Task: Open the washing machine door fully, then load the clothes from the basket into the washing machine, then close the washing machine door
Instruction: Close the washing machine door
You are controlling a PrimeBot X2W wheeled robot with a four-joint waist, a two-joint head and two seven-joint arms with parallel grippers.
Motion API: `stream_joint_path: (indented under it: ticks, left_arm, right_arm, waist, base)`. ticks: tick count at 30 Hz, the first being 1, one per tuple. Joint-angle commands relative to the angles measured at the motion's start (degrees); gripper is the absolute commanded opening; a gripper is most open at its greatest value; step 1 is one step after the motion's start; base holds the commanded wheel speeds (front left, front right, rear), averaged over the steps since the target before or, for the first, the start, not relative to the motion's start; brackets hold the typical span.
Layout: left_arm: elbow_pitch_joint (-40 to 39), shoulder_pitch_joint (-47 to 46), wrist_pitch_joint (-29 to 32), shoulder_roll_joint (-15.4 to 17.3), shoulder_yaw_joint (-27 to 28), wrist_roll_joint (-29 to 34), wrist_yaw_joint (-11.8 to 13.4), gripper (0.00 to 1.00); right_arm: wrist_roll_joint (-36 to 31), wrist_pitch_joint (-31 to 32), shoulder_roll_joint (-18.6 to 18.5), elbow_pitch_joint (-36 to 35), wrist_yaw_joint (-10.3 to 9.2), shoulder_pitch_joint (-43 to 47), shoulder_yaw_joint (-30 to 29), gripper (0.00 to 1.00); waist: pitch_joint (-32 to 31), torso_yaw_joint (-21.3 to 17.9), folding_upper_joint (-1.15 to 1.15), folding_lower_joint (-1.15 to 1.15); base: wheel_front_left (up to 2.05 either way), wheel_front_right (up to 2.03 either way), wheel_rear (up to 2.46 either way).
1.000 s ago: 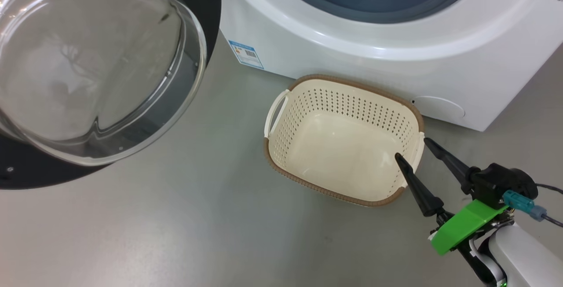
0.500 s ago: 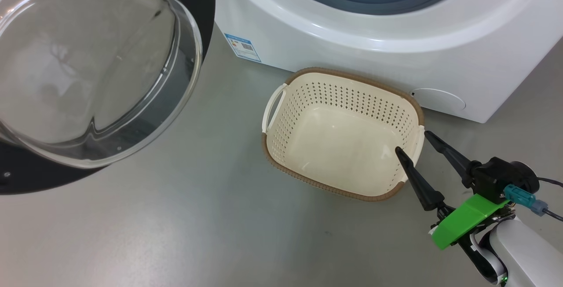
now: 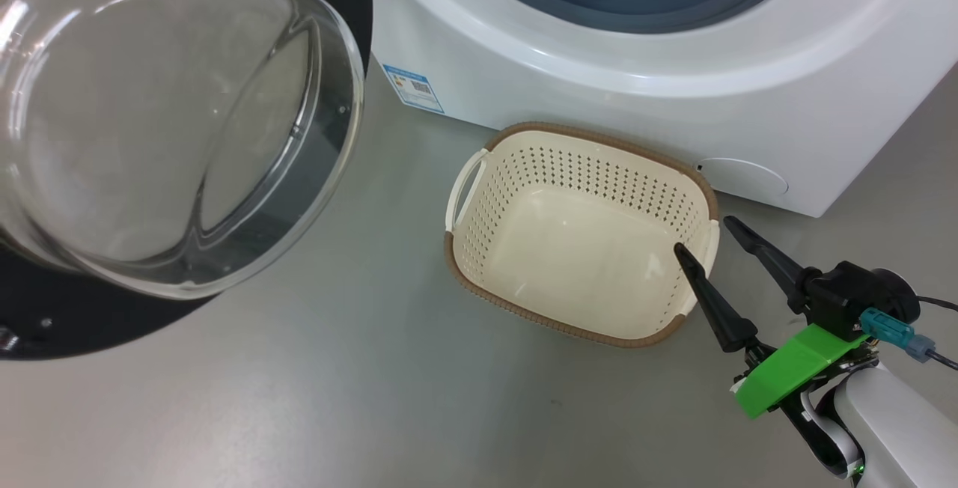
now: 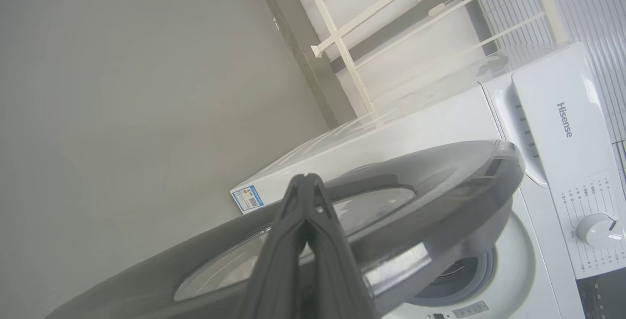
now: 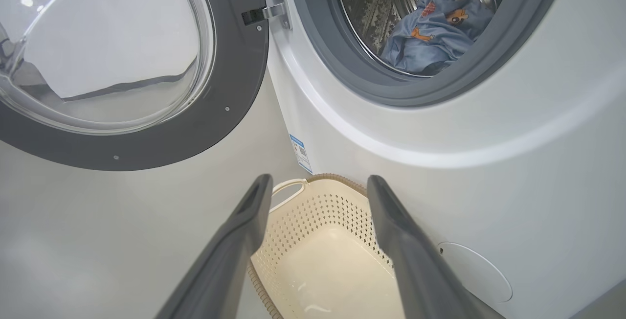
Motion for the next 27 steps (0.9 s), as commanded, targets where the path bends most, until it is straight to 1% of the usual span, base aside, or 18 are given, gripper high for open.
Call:
stream_joint_path:
  ticks: [1,15,23,27]
  left_arm:
    - [-1.8,0.8,1.5,2.9,0.5,0.6,0.0,0.0]
    - [-10.9,4.7,12.8,2.5,-1.2,-0.8,0.0,0.0]
    - [-16.8,6.5,19.1,1.8,-2.0,-2.1,0.0,0.0]
    - [-19.9,7.2,21.0,1.2,-2.6,-2.1,0.0,0.0]
  right_arm:
    - [-0.8,-0.5,0.1,-1.1,0.25,0.1,0.6,1.0]
    - [-1.2,-0.5,1.2,-2.1,0.25,2.9,-2.0,1.0]
    - [-1.5,-0.5,2.1,-2.6,0.25,5.5,-3.9,1.0]
    - [-1.6,-0.5,2.5,-2.9,0.25,6.9,-4.9,1.0]
  waist:
    - [-0.4,0.0,0.0,0.0]
    - [-5.0,-1.3,0.0,0.0]
    - [-7.4,-3.3,0.0,0.0]
    - [-8.6,-4.5,0.0,0.0]
  base:
    - [0.0,0.0,0.0]
    - [0.0,0.0,0.0]
    - [0.0,0.0,0.0]
    - [0.0,0.0,0.0]
